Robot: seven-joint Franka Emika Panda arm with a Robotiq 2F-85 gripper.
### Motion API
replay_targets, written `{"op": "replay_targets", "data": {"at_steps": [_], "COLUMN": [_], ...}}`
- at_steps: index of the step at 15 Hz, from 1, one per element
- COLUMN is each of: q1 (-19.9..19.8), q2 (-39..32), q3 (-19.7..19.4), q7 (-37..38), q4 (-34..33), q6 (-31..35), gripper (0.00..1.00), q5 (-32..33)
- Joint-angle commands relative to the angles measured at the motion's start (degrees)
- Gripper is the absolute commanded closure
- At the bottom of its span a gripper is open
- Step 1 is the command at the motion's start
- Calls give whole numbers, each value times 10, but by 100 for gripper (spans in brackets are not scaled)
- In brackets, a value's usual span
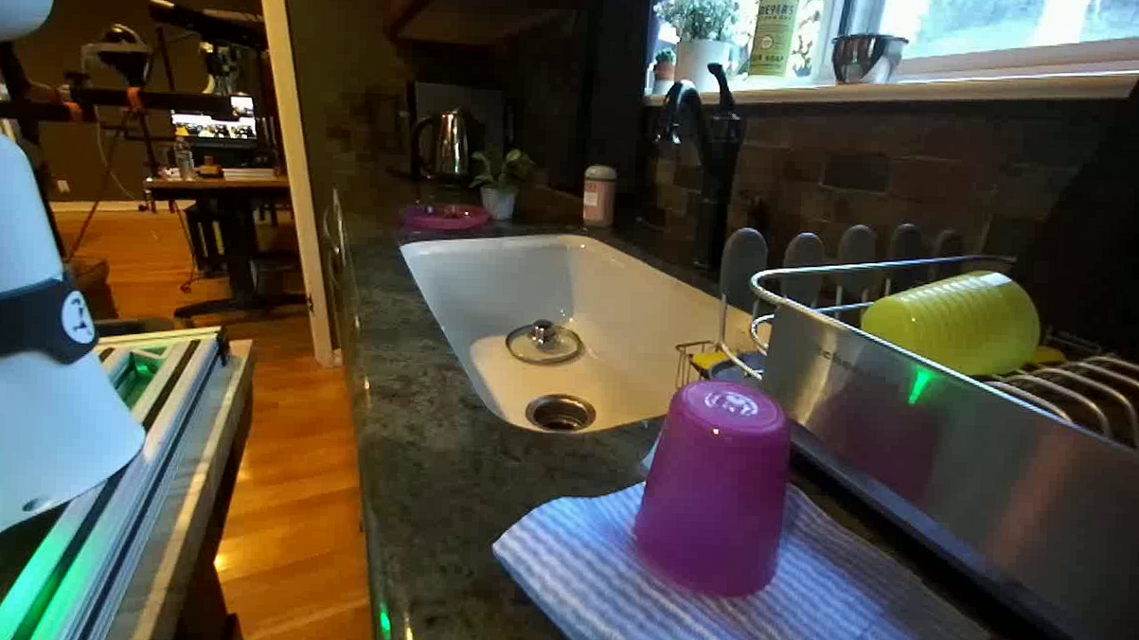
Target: Put the purple cup in the purple bowl.
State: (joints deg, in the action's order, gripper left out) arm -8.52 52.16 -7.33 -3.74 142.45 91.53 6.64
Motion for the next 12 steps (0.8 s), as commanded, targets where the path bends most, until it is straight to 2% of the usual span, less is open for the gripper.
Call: {"op": "replay_targets", "data": {"at_steps": [1,5,9,12], "q1": [6,3,-9,-11], "q2": [0,-9,-71,-153], "q3": [-3,-8,-69,-116], "q7": [4,11,-14,-72], "q4": [-2,-2,-14,-24], "q6": [-2,12,112,143], "gripper": [0,0,0,0], "q5": [3,-3,-3,9]}}
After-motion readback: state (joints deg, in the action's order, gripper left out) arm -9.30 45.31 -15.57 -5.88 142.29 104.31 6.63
